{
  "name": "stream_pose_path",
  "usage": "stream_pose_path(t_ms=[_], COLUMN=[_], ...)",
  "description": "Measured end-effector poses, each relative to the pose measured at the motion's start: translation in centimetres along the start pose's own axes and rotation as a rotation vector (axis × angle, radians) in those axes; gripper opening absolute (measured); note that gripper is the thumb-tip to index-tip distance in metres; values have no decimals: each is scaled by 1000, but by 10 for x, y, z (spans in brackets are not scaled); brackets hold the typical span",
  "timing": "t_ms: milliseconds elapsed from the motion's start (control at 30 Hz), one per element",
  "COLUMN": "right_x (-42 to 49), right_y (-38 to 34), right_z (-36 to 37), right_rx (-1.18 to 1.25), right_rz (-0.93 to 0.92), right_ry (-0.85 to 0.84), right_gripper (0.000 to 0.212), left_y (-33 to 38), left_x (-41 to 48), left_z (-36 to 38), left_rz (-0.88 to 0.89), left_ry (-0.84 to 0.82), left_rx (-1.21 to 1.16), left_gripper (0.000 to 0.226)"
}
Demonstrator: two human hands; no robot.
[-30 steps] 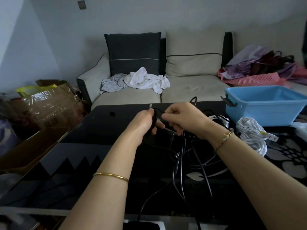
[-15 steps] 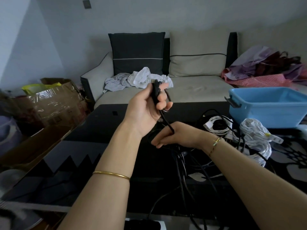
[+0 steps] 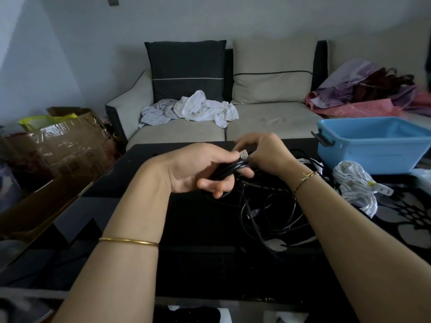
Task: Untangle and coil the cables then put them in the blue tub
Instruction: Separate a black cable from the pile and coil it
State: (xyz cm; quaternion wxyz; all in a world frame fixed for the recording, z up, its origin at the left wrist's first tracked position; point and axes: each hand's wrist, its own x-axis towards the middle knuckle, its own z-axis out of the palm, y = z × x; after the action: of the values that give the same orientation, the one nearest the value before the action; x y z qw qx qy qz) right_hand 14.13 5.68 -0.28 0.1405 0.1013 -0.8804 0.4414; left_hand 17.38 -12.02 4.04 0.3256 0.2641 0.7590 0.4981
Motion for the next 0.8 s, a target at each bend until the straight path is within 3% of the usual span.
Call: stream_pose_path(t_ms=[167,267,333,400,467,600,700,800], right_x=[4,-1,-6,-9,-14,-29,-39,-41], right_y=[-1,-7,-9,-9,-7,-2,-7,-10], right_z=[-5,-12,-12,-8,-1,6,13,22], right_rx=[-323,-448,-485,-507,-523,-354,-144,-80], right_rz=[35,37,21,-16,-56,-54,13,55], right_ry=[259,341,330,240,90,-321,-493,-607], right_gripper=[10,9,9,5,7,22,36,38], left_y=[-13,-22,-30,-35,-35,-26,-20,-18], left_x=[16,23,24,25,26,27,30,32], left_z=[3,-8,-14,-18,-24,-34,-27,-20], left_rz=[-214,-321,-250,-86,60,257,345,411], left_ry=[295,596,824,984,1063,1038,964,872], left_rx=[387,534,511,343,20,-586,-661,-636], left_gripper=[45,50,41,34,32,30,34,39])
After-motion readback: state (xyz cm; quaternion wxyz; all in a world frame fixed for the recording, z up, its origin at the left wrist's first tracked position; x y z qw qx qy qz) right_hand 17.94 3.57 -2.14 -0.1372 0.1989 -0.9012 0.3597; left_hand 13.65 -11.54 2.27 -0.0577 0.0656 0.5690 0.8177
